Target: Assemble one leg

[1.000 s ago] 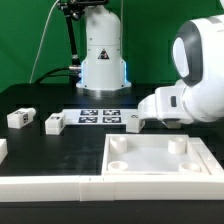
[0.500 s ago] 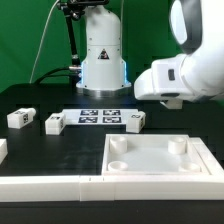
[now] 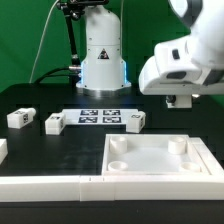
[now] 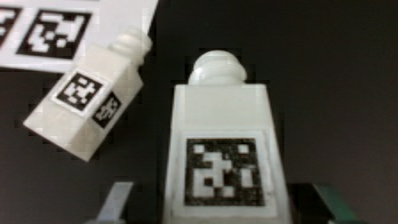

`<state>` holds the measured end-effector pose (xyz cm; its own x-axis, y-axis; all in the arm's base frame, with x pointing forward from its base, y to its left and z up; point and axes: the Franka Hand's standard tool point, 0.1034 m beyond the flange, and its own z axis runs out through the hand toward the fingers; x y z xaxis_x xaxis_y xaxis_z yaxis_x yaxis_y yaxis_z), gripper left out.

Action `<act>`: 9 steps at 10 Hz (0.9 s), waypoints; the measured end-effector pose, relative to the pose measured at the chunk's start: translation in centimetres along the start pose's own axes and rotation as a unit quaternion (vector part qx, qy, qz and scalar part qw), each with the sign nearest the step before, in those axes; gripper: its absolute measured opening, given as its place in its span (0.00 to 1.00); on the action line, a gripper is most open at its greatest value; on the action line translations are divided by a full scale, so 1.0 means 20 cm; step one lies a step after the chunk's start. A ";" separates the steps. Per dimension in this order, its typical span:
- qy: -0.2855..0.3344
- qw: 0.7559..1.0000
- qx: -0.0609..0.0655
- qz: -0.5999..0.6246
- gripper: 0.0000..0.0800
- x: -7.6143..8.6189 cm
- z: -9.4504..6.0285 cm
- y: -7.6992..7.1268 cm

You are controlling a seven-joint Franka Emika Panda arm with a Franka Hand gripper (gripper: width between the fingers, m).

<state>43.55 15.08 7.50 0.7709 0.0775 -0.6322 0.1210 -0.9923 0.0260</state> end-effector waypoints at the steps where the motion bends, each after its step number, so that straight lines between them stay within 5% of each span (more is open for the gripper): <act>1: 0.021 1.000 0.001 0.000 0.36 -0.02 0.01 0.00; 4: 0.154 0.988 0.015 -0.024 0.36 0.04 -0.11 0.08; 6: 0.245 0.969 0.025 -0.018 0.36 0.07 -0.29 0.12; 9: 0.387 0.921 0.035 -0.023 0.36 0.10 -0.27 0.10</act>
Offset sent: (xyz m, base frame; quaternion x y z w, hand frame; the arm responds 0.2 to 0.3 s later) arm 0.0321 -0.0257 0.0321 0.0122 0.1405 -0.0520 0.9886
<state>48.67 13.84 10.50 0.9841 0.1386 0.1112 0.1452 -0.9879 -0.0539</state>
